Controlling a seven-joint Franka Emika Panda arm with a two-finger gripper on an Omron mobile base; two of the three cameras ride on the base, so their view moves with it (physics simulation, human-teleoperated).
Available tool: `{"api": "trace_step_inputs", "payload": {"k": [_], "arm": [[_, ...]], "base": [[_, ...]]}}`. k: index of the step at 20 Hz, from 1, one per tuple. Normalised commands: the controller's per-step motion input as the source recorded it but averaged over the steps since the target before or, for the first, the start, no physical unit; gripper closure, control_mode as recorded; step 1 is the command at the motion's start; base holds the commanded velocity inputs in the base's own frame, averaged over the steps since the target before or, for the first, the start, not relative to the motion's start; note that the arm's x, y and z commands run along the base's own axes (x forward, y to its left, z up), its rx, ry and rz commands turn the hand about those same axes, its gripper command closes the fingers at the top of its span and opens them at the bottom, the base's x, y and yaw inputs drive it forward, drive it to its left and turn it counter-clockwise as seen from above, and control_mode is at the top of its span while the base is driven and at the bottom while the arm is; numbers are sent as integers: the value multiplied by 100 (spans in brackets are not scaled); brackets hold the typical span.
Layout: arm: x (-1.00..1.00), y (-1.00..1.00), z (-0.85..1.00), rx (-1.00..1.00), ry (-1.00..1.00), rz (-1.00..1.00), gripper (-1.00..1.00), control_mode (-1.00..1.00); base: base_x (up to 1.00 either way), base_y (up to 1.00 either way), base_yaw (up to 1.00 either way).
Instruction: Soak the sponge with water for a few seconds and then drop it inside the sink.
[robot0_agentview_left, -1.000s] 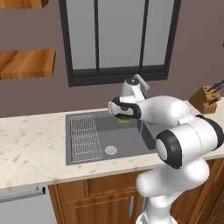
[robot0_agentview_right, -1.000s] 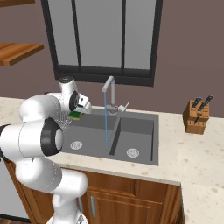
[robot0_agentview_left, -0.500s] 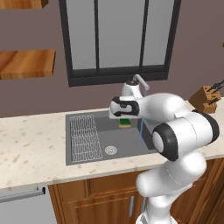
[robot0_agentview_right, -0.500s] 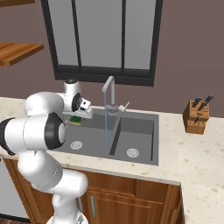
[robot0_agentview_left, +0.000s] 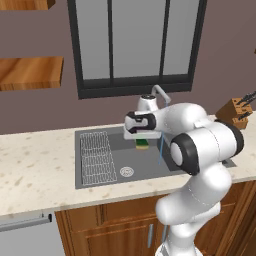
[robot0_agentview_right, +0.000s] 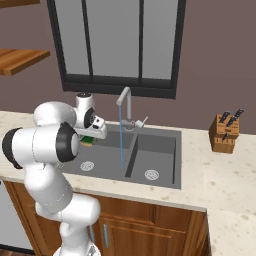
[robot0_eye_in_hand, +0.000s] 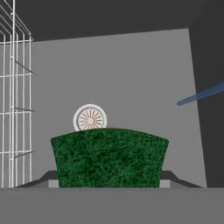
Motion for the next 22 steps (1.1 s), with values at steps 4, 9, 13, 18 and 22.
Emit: {"api": "trace_step_inputs", "payload": {"k": [4, 9, 13, 18, 22], "arm": [[0, 1, -27, 0, -8, 0, 100, -100], [0, 0, -25, 0, -13, 0, 100, -100], [0, 0, -24, 0, -10, 0, 100, -100], [0, 0, -26, 0, -8, 0, 100, -100], [0, 0, -26, 0, -2, 0, 100, -100]], "base": [[0, 0, 0], [0, 0, 0], [0, 0, 0], [0, 0, 0], [0, 0, 0]]}}
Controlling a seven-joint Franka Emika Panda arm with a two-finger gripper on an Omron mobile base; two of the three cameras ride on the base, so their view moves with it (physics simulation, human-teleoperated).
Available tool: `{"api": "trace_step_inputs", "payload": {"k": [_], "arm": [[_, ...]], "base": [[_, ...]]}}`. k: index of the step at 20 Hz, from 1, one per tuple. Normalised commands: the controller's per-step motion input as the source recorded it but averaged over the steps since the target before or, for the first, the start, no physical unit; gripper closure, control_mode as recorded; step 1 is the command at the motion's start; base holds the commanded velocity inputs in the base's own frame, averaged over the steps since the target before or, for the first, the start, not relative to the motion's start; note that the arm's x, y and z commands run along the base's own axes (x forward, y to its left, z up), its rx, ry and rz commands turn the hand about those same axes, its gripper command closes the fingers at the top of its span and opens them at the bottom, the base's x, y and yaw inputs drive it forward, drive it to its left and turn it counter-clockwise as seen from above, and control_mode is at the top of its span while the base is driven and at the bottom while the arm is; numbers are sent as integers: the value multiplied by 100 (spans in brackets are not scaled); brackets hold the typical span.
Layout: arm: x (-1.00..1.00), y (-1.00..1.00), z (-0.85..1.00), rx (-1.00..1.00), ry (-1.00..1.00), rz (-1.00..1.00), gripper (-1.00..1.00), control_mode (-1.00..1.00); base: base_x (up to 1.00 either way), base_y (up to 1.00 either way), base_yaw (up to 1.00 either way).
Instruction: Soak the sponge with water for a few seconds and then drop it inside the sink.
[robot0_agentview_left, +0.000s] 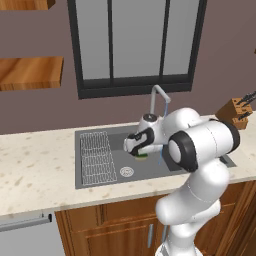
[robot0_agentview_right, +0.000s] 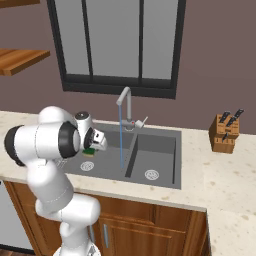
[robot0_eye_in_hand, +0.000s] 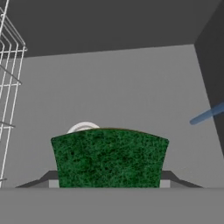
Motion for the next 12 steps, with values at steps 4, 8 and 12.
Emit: {"api": "trace_step_inputs", "payload": {"k": [4, 8, 12], "arm": [[0, 0, -25, 0, -1, 0, 100, -100], [0, 0, -19, 0, 0, 0, 100, -100], [0, 0, -17, 0, 0, 0, 100, -100]], "base": [[0, 0, 0], [0, 0, 0], [0, 0, 0]]}}
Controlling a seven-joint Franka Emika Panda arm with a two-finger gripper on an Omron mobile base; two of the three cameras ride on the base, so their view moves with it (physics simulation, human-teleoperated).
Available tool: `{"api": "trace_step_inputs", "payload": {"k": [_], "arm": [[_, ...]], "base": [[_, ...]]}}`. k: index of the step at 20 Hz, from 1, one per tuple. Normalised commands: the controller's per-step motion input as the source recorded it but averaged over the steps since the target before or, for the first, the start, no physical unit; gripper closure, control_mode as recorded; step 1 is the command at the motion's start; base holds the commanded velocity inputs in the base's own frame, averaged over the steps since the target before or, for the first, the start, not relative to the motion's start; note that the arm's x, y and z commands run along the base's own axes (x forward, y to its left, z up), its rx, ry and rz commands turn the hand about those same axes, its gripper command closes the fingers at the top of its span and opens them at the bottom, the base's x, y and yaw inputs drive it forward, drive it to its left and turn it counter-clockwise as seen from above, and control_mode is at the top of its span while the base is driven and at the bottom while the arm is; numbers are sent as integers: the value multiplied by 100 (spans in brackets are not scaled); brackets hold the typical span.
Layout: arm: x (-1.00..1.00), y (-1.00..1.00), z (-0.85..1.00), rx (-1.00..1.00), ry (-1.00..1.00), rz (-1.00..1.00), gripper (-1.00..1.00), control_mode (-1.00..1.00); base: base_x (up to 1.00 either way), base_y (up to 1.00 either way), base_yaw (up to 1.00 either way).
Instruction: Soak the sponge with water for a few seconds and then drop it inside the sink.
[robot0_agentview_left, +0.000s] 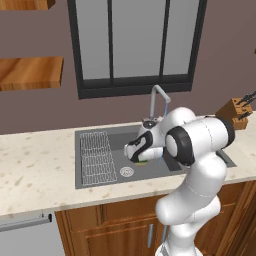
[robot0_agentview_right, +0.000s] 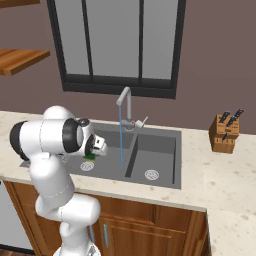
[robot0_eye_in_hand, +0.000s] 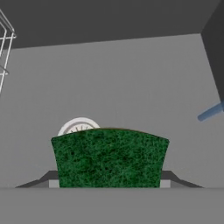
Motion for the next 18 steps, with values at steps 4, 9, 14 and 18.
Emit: {"api": "trace_step_inputs", "payload": {"k": [4, 9, 14, 18], "arm": [[10, 0, -11, 0, -3, 0, 100, -100], [18, 0, -4, 0, -3, 0, 100, -100], [17, 0, -5, 0, -3, 0, 100, -100], [7, 0, -10, 0, -4, 0, 100, -100]], "base": [[0, 0, 0], [0, 0, 0], [0, 0, 0], [0, 0, 0]]}}
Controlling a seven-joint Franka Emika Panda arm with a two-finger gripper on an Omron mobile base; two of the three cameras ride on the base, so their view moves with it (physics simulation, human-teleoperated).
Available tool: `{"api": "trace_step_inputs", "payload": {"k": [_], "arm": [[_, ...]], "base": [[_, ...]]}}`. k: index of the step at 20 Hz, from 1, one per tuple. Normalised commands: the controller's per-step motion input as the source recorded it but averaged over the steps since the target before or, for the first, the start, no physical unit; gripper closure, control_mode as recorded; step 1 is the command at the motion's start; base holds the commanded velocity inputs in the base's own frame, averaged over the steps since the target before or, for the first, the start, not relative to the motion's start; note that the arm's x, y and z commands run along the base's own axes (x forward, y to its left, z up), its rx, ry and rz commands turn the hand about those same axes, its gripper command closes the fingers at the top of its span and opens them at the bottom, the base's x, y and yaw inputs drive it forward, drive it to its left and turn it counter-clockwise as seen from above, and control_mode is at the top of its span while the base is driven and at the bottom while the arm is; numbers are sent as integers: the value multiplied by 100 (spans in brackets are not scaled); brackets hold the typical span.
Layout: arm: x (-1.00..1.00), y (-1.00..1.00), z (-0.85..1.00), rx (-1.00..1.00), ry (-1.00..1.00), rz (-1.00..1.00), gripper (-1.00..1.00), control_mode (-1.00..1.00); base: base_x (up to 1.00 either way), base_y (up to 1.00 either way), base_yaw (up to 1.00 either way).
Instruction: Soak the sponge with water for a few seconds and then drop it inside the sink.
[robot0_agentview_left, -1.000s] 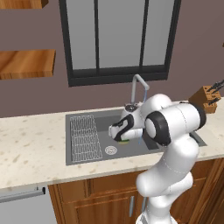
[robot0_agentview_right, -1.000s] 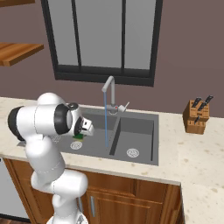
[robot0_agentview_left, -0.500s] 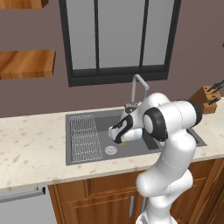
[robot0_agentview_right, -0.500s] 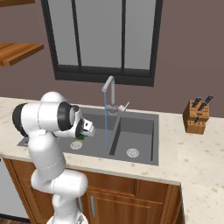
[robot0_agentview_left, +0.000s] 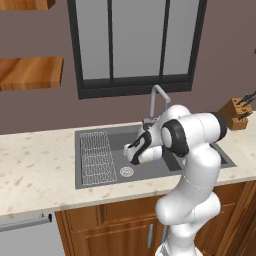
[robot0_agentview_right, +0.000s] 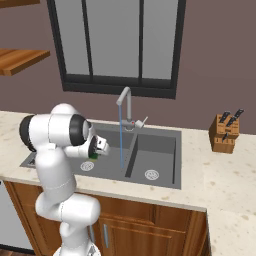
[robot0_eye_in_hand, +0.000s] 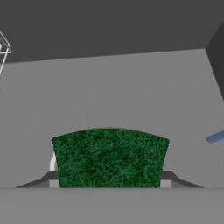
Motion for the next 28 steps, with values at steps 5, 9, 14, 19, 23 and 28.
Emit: {"api": "trace_step_inputs", "payload": {"k": [5, 9, 14, 19, 23, 28], "arm": [[0, 0, -18, 0, -7, 0, 100, -100], [0, 0, -21, 0, -5, 0, 100, -100], [0, 0, -18, 0, -4, 0, 100, -100], [0, 0, -6, 0, -2, 0, 100, -100], [0, 0, 0, 0, 0, 0, 100, -100], [0, 0, 0, 0, 0, 0, 100, -100]], "base": [[0, 0, 0], [0, 0, 0], [0, 0, 0], [0, 0, 0], [0, 0, 0], [0, 0, 0]]}}
